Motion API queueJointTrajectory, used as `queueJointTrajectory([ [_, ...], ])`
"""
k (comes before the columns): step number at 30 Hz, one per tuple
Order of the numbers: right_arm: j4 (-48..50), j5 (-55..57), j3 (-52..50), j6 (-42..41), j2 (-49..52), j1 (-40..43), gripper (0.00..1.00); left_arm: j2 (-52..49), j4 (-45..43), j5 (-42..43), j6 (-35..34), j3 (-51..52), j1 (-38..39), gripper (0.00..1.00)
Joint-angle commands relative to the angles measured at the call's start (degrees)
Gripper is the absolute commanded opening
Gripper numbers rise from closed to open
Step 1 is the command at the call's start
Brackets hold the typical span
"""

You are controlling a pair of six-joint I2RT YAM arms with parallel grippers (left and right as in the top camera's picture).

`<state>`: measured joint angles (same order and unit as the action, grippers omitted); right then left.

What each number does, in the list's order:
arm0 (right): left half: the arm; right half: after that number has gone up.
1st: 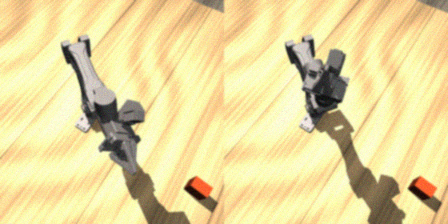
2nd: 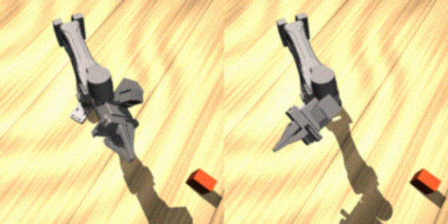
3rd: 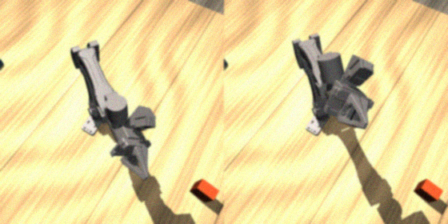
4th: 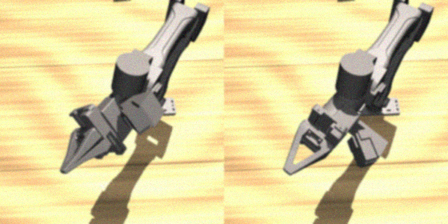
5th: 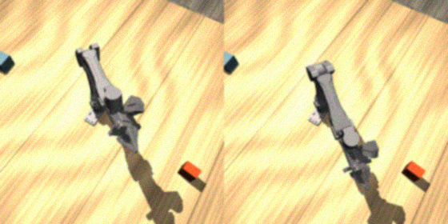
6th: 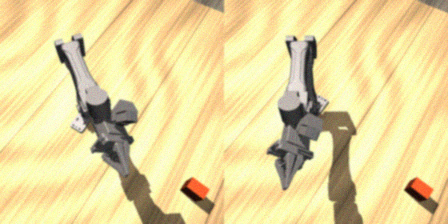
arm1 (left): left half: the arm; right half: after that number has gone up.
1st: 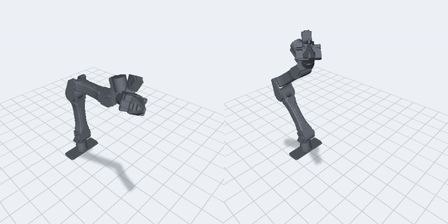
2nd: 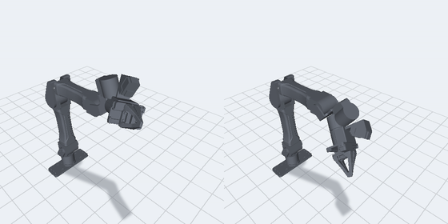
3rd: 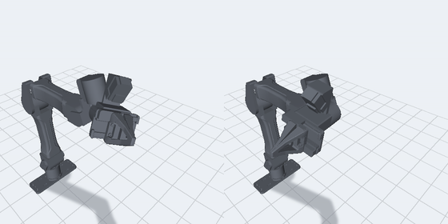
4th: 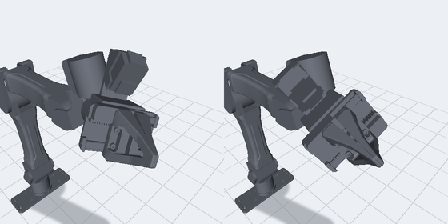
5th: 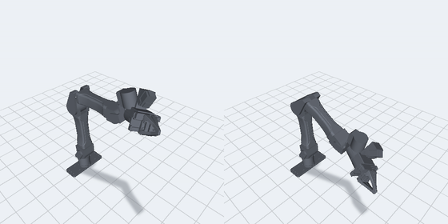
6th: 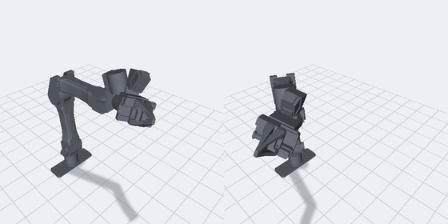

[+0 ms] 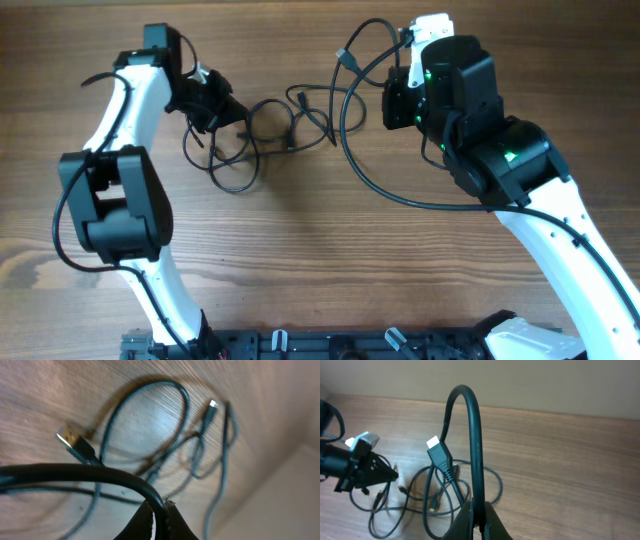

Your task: Untangle cables

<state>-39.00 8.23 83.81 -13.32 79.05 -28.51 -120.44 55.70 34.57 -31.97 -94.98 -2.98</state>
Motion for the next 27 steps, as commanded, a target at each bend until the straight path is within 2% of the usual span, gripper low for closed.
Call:
queueJointTrajectory([
  [1,-2.05,5.75,0.57,1.33,2.19,0.09,0.05,-0.42,-1.25,-11.93,1.75,0.26,2.93,0.11],
  [6,-6.51,7.43,0.44,1.27,7.15,0.09,0.05,-0.44,-1.25,-17.11,1.75,0.26,5.88,0.13],
  [14,-8.39,7.43,0.44,-1.88,18.16,0.11,0.09,-0.42,-1.20,-17.53,1.75,0.26,6.99,0.19],
  [19,-7.32,8.22,0.44,-1.92,24.74,0.13,0.19,-0.44,-1.18,-17.51,1.75,0.26,6.95,0.21],
  [21,-6.97,8.83,0.46,-1.90,26.49,0.17,0.28,-0.44,-1.18,-17.53,1.75,0.26,6.95,0.22],
  [27,-5.99,8.72,0.46,-3.39,27.45,1.25,0.82,-0.44,-1.01,-17.53,1.75,0.26,6.95,0.27],
])
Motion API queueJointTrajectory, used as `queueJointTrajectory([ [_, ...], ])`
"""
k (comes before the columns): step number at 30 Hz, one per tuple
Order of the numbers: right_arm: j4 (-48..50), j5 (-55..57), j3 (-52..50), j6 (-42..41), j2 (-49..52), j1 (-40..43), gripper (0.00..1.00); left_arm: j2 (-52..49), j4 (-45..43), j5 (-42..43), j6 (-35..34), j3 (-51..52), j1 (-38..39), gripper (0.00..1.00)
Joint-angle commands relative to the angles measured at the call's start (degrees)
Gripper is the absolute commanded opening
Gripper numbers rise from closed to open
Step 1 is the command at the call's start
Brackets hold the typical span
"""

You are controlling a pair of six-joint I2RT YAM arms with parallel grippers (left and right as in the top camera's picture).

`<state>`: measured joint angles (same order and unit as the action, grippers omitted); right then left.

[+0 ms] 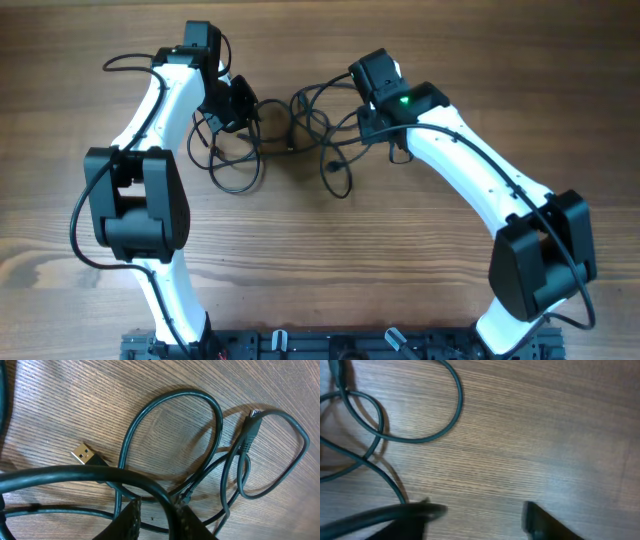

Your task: Untangle cables

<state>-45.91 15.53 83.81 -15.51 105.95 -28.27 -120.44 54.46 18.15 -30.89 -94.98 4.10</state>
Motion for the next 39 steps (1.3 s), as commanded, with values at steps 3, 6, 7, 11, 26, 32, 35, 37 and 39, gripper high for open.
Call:
queueJointTrajectory([
  [3,1.51,1.36,0.46,-1.20,0.55,2.47,0.93,-0.42,0.24,-1.11,0.68,0.26,-0.13,0.31],
  [6,1.90,-1.79,0.46,-1.20,0.55,3.48,0.97,-0.44,0.24,-1.11,0.68,0.26,-0.13,0.35],
  [7,2.25,-4.31,0.46,-1.16,0.55,3.76,1.00,-0.42,0.24,-1.11,0.68,0.26,-0.13,0.36],
  [11,4.48,-17.84,0.46,3.78,0.55,3.93,1.00,-0.44,0.24,-1.11,0.68,0.26,-0.13,0.39],
  [26,10.88,-26.32,0.44,17.94,0.57,3.37,0.79,-0.42,0.09,-3.23,0.66,0.26,-0.13,0.41],
  [32,11.28,-31.15,-0.35,24.68,0.57,2.60,0.79,-0.42,-0.04,-4.76,0.46,0.26,-0.13,0.41],
  [35,13.99,-31.12,-1.66,24.39,0.57,1.49,0.79,-0.42,-0.17,-4.76,0.46,0.26,-0.13,0.41],
  [37,16.83,-31.12,-3.26,24.37,0.57,0.50,0.79,-0.42,-0.17,-4.76,0.46,0.26,-0.13,0.41],
  [39,19.28,-31.12,-4.66,24.35,0.61,-0.57,0.78,-0.44,-0.17,-4.79,0.48,0.26,-0.13,0.41],
])
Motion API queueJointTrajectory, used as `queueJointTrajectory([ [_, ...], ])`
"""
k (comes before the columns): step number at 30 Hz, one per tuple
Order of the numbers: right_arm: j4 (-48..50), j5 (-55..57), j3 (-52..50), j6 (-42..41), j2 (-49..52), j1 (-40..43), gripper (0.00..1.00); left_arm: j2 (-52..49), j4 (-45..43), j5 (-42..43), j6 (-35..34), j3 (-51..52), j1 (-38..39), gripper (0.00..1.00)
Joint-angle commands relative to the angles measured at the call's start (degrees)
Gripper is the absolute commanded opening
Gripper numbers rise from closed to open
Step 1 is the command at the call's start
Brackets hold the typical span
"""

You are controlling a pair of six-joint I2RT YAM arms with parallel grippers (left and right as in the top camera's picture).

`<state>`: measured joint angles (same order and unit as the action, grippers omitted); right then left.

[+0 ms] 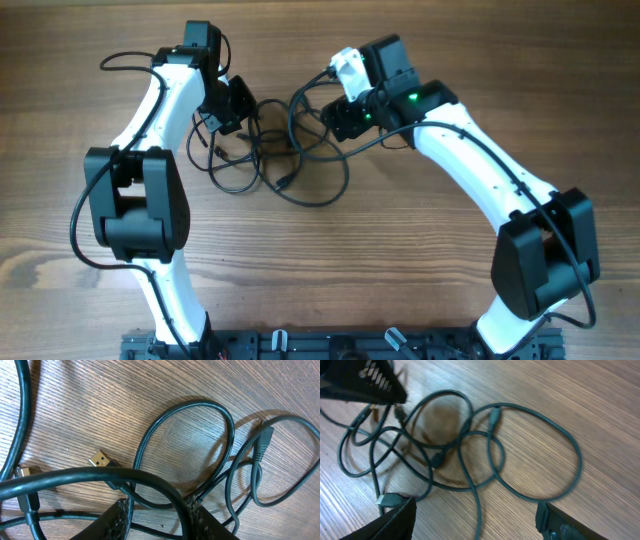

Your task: Untangle cables

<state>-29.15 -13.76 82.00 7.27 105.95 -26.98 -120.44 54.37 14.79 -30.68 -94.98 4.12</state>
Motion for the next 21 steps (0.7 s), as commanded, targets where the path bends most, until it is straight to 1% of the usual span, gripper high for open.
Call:
queueJointTrajectory([
  [1,3.41,-1.81,-3.37,1.57,0.70,-2.34,0.78,-0.44,-0.09,-1.42,0.26,0.26,-0.15,0.41],
  [4,7.80,-1.79,-5.57,1.57,0.72,-4.22,0.78,-0.44,-0.09,-1.42,0.24,0.26,-0.15,0.41],
  [11,22.86,-1.77,-12.20,1.60,1.70,-8.11,0.76,-0.42,-0.09,-1.40,0.24,0.26,-0.15,0.41],
  [16,27.19,-1.79,-12.74,1.46,6.32,-8.63,0.76,-0.44,-0.09,-1.40,0.26,0.26,-0.15,0.42],
  [21,31.32,-1.84,-12.74,-1.51,10.86,-8.63,0.75,-0.44,-0.09,-1.40,0.26,0.26,-0.15,0.44],
])
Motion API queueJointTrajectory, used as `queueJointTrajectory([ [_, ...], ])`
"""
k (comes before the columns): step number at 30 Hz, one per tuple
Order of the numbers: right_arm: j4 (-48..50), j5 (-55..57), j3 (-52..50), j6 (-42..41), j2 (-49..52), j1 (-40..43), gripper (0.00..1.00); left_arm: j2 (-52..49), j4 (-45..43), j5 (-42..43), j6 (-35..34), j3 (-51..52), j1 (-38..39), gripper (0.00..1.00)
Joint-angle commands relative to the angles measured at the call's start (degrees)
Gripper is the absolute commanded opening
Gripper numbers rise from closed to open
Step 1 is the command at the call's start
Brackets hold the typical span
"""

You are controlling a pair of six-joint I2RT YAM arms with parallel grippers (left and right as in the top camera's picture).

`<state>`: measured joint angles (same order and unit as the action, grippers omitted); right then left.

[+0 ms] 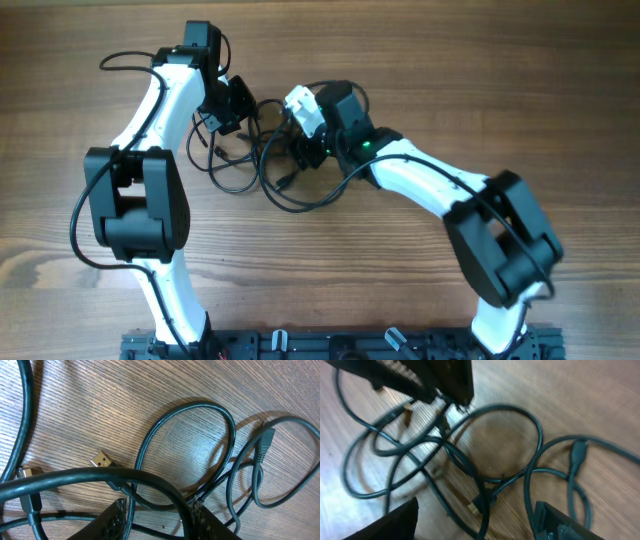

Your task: Untangle cables

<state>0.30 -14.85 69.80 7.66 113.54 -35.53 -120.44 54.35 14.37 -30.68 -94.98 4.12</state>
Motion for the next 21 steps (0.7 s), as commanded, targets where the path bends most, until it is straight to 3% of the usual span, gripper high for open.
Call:
queueJointTrajectory([
  [1,2.47,-0.70,-0.55,-1.84,3.89,-0.09,0.73,-0.42,-0.07,-0.98,0.26,0.26,-0.15,0.44],
  [3,3.28,-0.70,-0.55,-1.84,4.37,-0.09,0.65,-0.42,-0.07,-0.98,0.26,0.26,-0.15,0.44],
  [5,3.89,-0.68,-0.55,-1.84,4.39,-0.09,0.49,-0.44,-0.07,-0.98,0.26,0.26,-0.15,0.44],
  [9,5.92,0.11,-0.52,-1.84,4.28,0.02,0.04,-0.42,-0.07,-0.98,0.26,0.26,-0.15,0.45],
  [21,0.22,5.46,-0.48,-1.22,-4.44,1.81,0.04,-0.42,-0.04,-0.98,0.26,0.26,-0.15,0.45],
])
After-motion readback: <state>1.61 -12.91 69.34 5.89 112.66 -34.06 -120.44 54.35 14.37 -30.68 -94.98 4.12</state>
